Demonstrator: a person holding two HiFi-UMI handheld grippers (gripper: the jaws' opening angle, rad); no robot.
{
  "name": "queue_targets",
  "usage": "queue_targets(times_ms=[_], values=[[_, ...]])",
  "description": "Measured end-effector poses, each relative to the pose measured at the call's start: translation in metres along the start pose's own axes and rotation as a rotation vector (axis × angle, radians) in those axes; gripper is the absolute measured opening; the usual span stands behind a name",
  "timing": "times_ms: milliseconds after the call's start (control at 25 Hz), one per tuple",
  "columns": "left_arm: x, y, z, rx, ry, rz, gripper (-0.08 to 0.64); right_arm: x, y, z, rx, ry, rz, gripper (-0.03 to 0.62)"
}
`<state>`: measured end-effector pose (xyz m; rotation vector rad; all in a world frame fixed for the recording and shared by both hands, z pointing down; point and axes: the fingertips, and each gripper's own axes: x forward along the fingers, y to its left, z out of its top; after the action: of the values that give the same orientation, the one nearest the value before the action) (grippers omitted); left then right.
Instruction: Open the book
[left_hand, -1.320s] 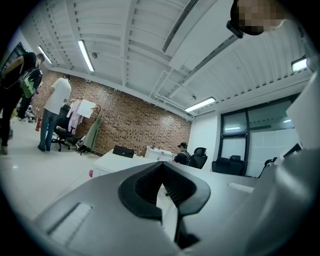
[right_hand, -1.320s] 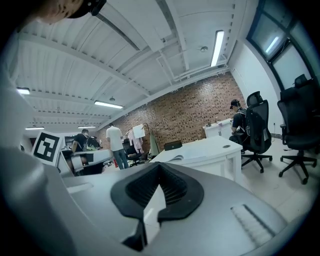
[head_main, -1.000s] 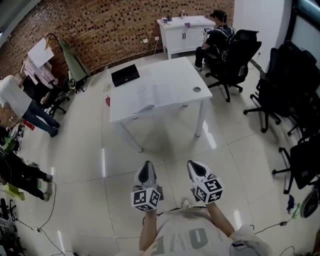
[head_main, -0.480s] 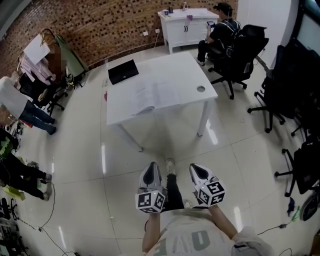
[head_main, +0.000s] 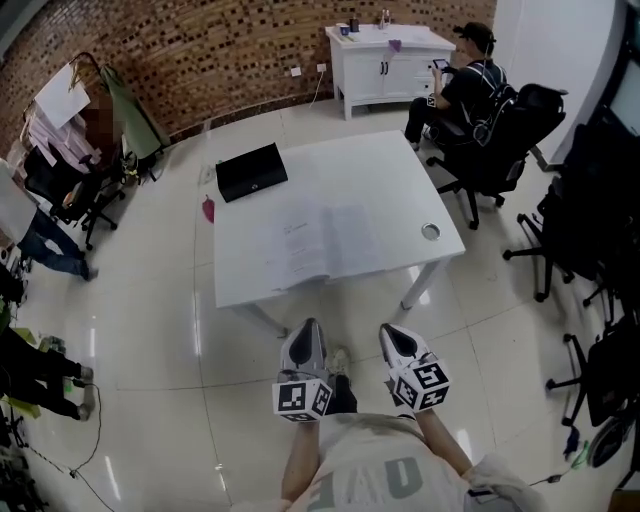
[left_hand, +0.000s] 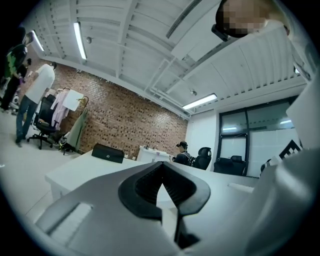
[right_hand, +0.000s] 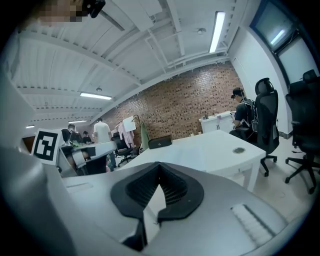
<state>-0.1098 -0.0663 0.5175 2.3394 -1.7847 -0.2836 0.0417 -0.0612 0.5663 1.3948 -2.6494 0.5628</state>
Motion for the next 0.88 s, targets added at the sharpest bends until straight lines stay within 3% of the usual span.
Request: queue_targets(times_ms=[200, 360, 680, 880], values=[[0.1, 0.043, 0.034, -0.014, -0.035, -0.041, 0.017, 0.099, -0.018, 0.058, -0.01, -0.037, 0.007, 0.005], [0.154, 0.064, 0.056, 0.008, -0.034, -0.09, 0.017, 0.154, -0.026, 0.079, 0.012, -0.049, -0.026, 0.005], [0.212, 0.055, 0.012, -0.014, 0.06, -0.115, 0.017, 0.195, -0.066, 0.085, 0.031, -0.007, -0.032, 0.005], [0.225, 0.045, 0.007, -0.01, 0.089, -0.103, 0.017, 0.213, -0.08, 0.085, 0.031, 0.04, -0.003, 0.005]])
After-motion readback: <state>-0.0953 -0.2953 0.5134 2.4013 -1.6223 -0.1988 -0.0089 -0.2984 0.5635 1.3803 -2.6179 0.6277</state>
